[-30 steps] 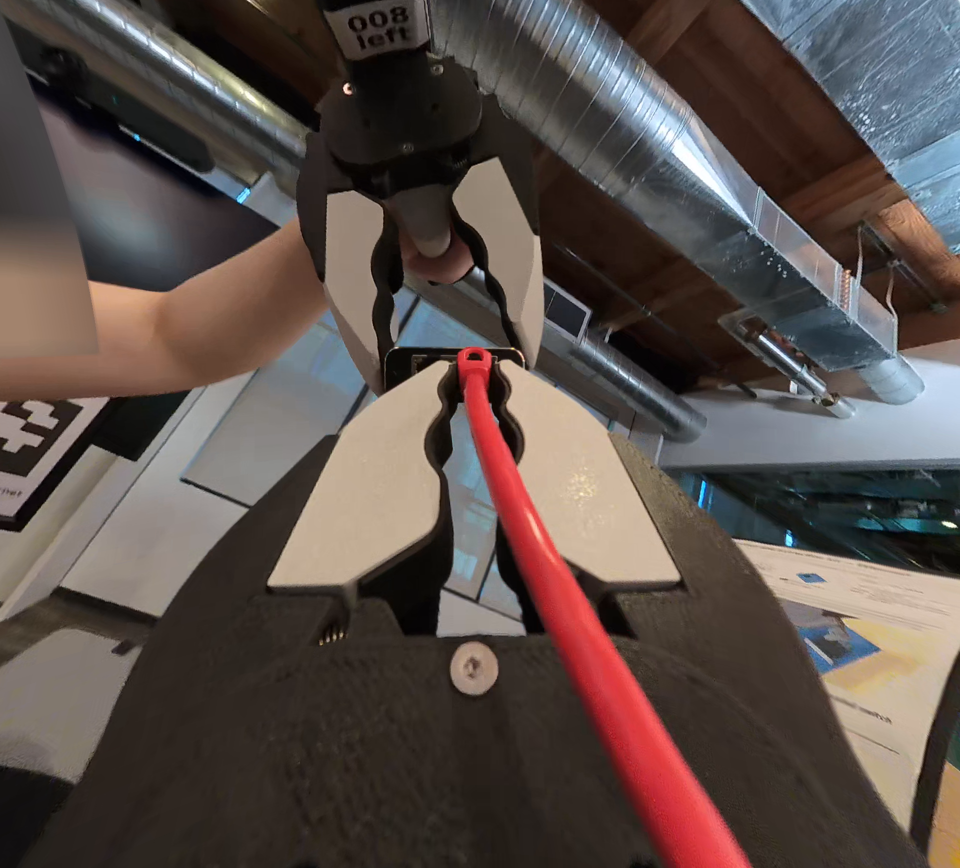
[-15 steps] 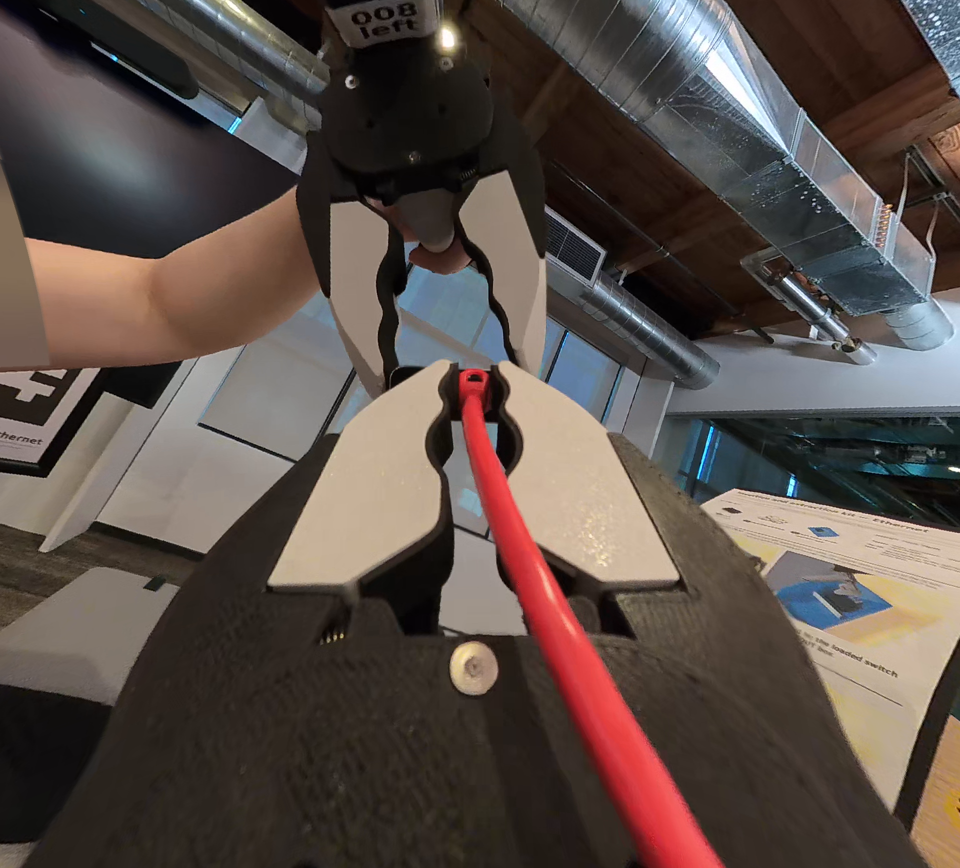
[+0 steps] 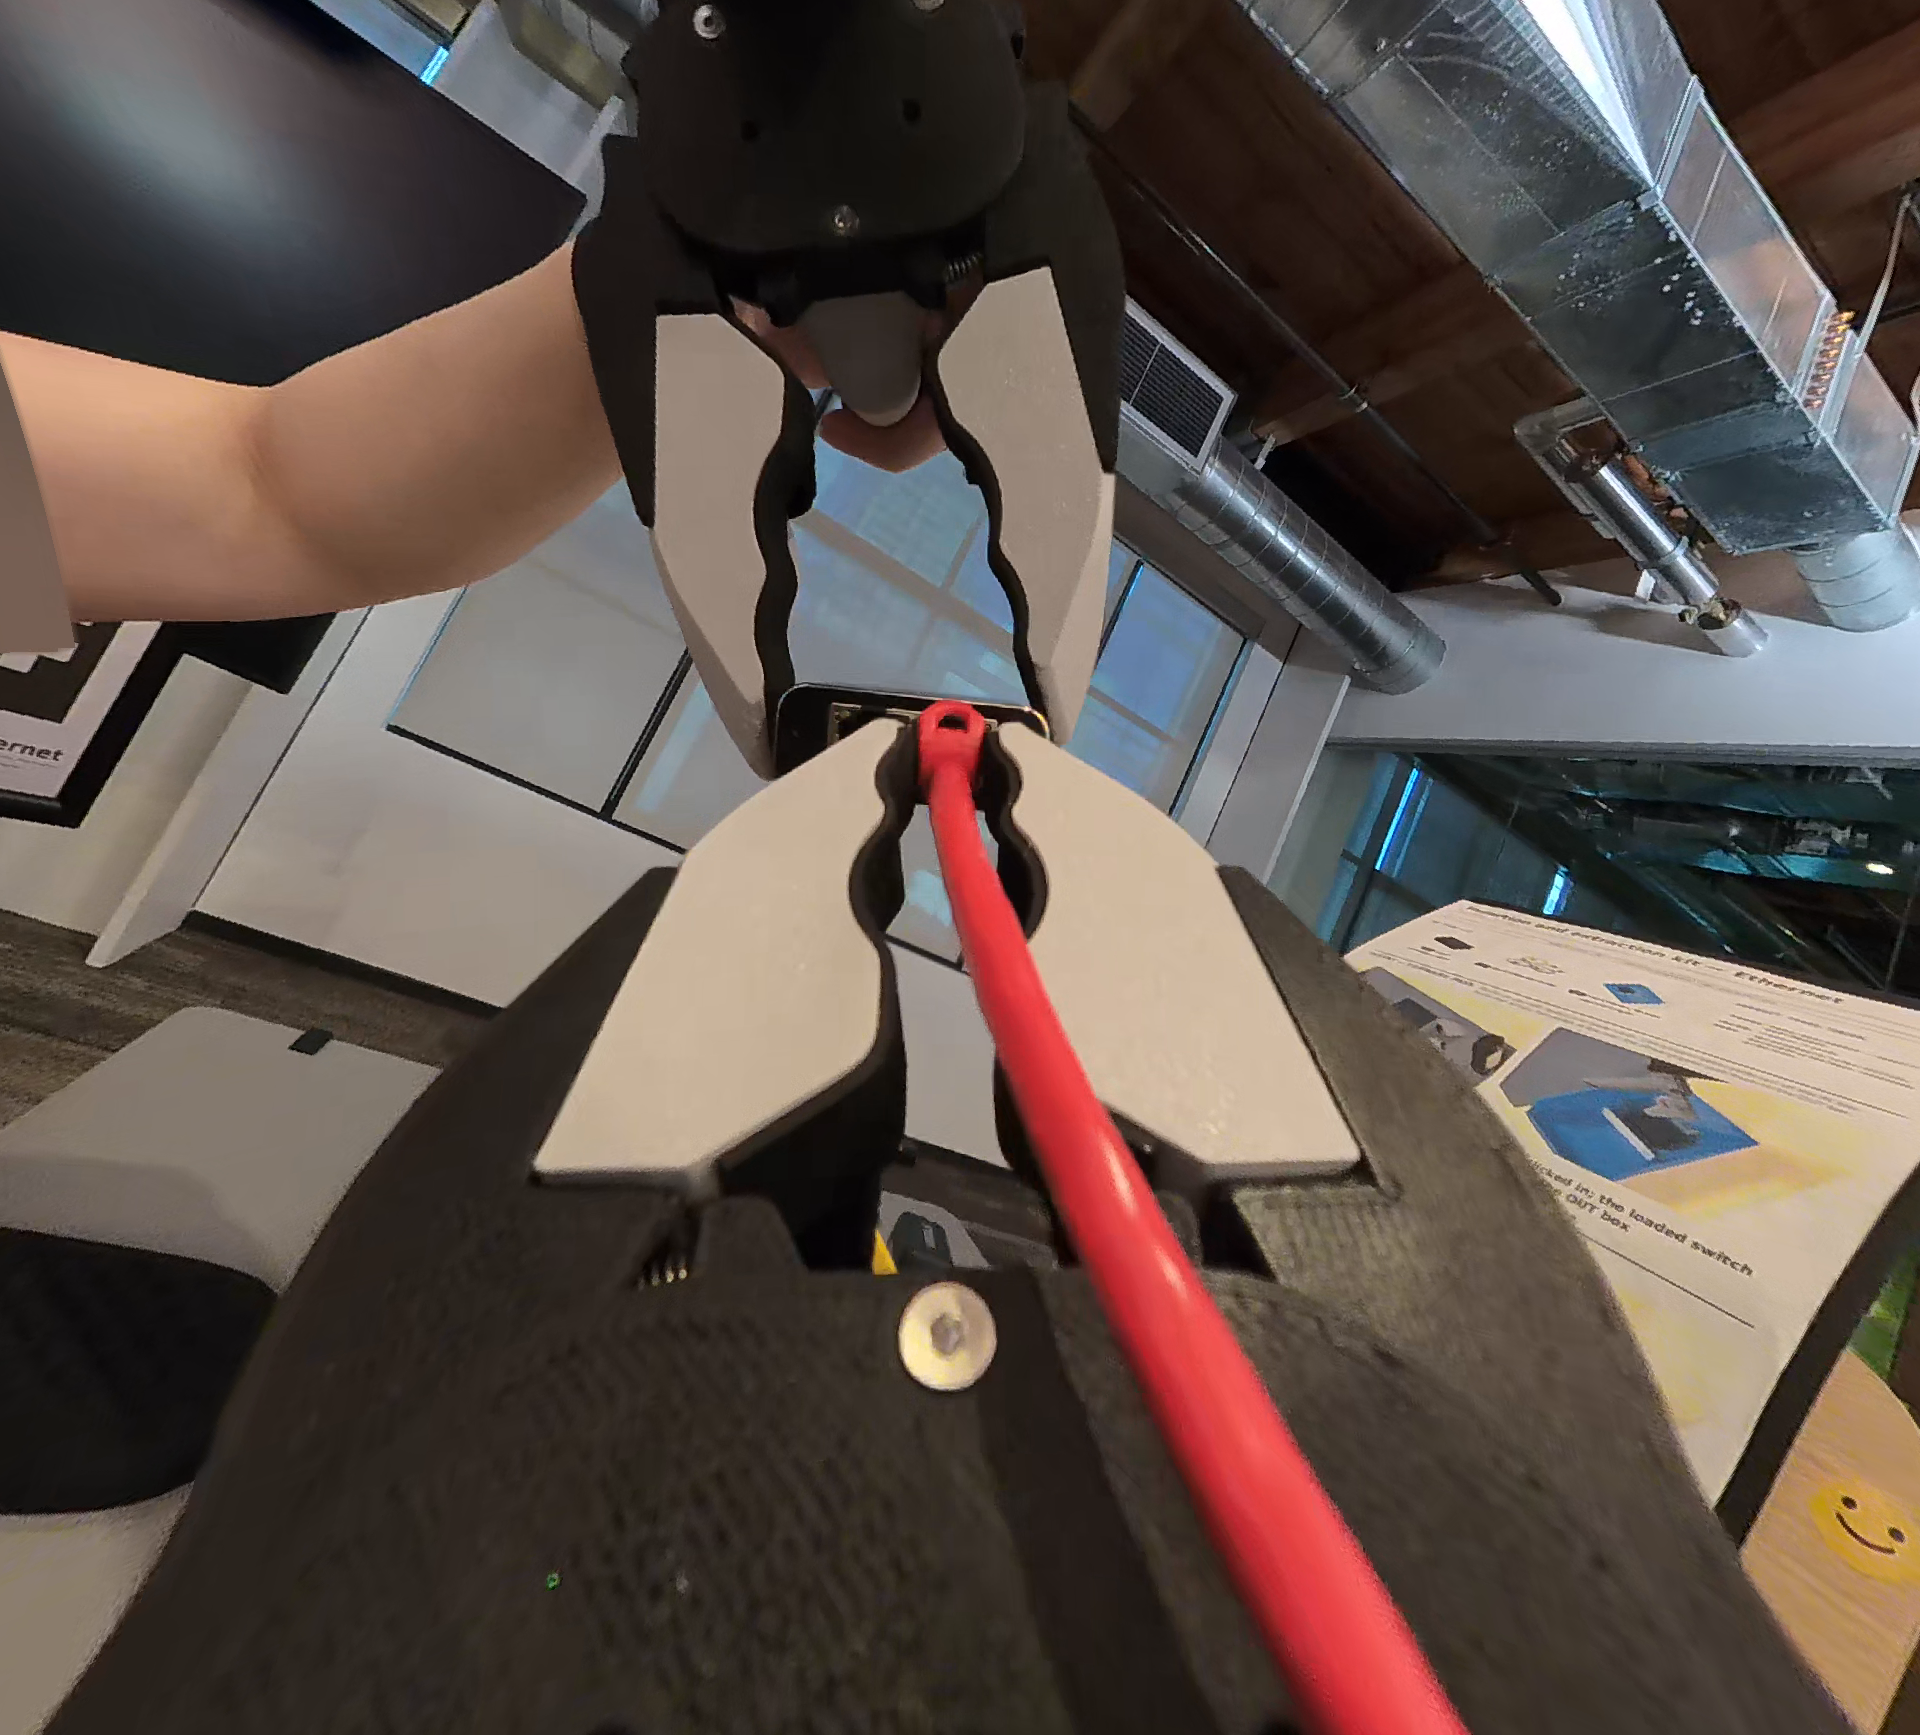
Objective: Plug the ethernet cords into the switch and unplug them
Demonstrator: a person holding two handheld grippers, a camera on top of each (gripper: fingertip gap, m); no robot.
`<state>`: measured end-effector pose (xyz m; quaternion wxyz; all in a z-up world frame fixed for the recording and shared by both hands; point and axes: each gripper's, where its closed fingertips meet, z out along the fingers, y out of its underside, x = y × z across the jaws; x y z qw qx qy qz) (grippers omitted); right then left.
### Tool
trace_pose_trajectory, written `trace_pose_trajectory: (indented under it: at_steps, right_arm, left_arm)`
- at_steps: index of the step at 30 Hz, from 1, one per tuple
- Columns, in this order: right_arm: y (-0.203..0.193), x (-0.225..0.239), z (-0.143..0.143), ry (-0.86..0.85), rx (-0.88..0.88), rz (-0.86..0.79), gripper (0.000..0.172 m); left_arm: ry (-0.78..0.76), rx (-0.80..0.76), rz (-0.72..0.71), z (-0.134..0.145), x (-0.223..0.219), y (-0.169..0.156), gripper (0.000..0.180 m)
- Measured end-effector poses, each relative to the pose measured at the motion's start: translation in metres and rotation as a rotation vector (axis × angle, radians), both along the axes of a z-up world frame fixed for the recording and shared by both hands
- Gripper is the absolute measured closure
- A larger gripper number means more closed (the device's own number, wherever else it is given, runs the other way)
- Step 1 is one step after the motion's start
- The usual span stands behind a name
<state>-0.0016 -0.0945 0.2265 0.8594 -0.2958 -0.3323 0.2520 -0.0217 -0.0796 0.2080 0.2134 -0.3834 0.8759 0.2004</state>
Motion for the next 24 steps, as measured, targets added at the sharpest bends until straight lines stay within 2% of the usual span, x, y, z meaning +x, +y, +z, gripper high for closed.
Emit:
trace_pose_trajectory:
  at_steps: [13, 17, 24]
  right_arm:
    - [0.0090, -0.0070, -0.0047, -0.055, -0.037, -0.057, 0.158]
    - [0.0070, -0.0044, -0.0026, -0.022, -0.025, -0.041, 0.159]
    - [0.0056, -0.0023, 0.0010, 0.071, 0.060, -0.049, 0.159]
  left_arm:
    - [0.036, 0.026, 0.009, -0.0030, -0.0015, 0.0021, 0.124]
    - [0.021, 0.020, -0.001, -0.0014, 0.0011, -0.0003, 0.124]
    - [0.063, 0.127, -0.018, 0.0024, 0.0019, 0.0008, 0.125]
